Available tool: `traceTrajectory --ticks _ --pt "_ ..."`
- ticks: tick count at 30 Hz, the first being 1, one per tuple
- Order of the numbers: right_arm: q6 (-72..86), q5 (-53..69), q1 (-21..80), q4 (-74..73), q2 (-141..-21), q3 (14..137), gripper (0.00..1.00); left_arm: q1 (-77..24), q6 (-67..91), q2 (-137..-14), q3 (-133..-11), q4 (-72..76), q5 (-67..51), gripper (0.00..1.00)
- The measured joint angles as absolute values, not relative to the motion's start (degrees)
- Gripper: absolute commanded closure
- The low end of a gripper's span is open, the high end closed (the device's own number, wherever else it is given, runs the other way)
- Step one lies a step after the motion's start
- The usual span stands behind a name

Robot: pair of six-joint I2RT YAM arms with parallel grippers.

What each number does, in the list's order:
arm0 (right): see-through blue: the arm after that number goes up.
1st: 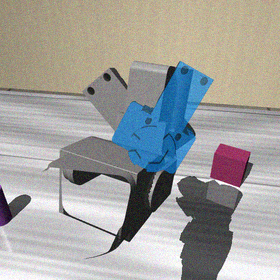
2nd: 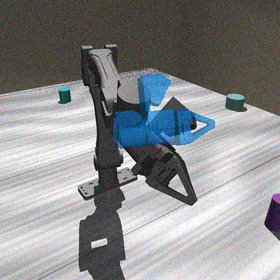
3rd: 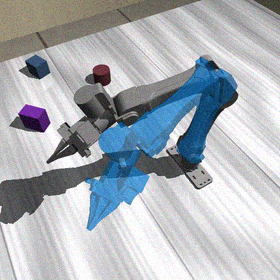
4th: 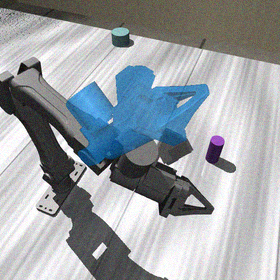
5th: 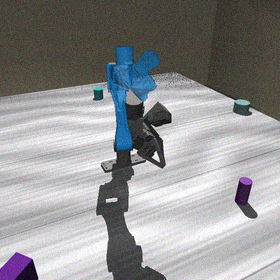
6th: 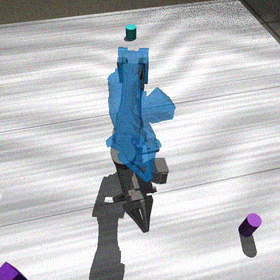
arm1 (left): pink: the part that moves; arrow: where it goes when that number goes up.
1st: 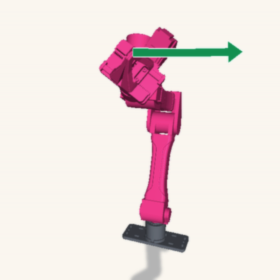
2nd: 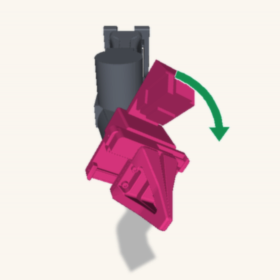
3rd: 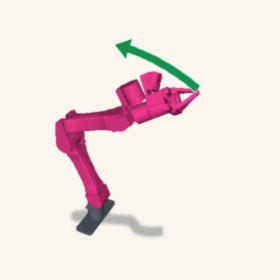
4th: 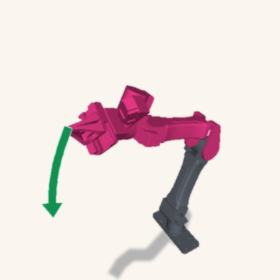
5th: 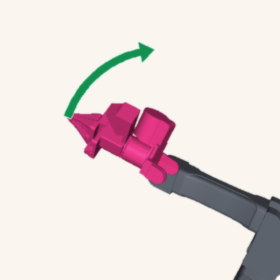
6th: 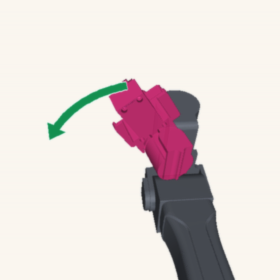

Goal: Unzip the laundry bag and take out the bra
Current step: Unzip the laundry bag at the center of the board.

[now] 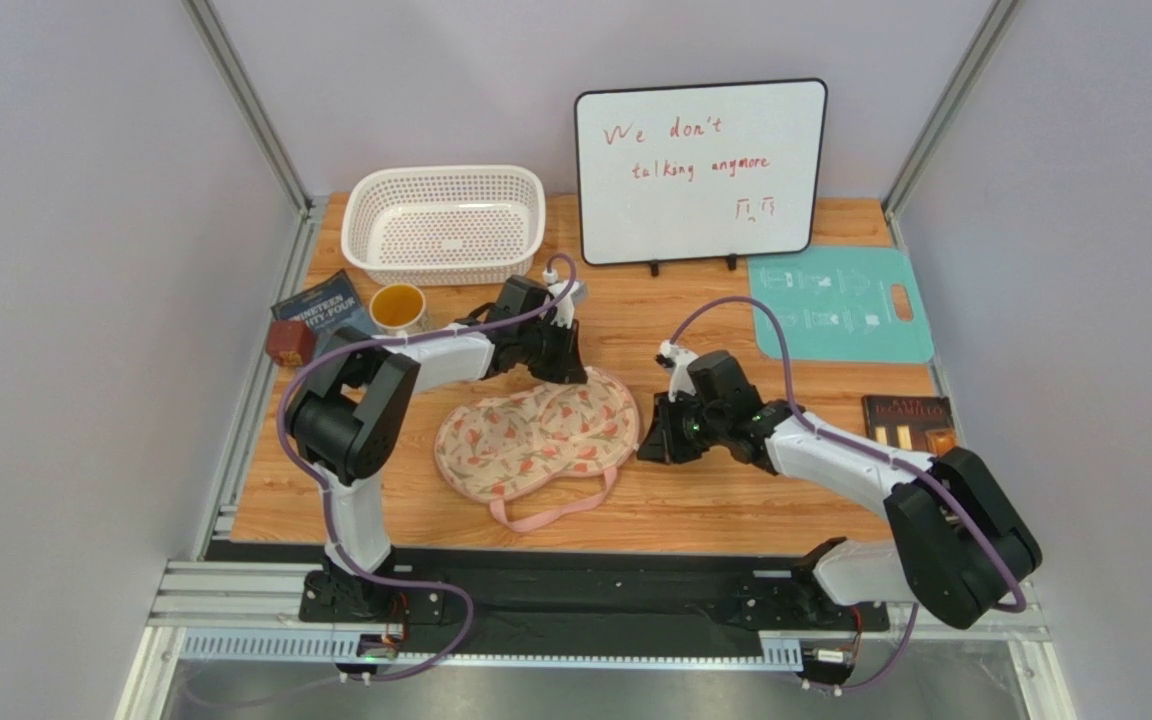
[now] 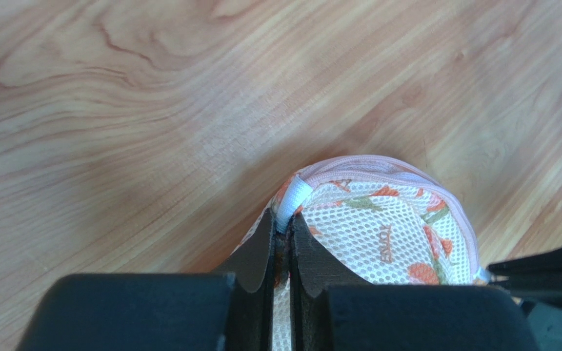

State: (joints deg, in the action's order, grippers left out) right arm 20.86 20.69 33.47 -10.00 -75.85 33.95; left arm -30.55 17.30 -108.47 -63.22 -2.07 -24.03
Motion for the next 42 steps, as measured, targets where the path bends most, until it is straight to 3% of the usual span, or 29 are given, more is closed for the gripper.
traceTrajectory --ticks 42 --pt "31.4 15.8 44.2 -1.0 -76.0 32.4 1.0 -30.6 27.2 -105.4 -60.2 -1.5 -8.6 1.0"
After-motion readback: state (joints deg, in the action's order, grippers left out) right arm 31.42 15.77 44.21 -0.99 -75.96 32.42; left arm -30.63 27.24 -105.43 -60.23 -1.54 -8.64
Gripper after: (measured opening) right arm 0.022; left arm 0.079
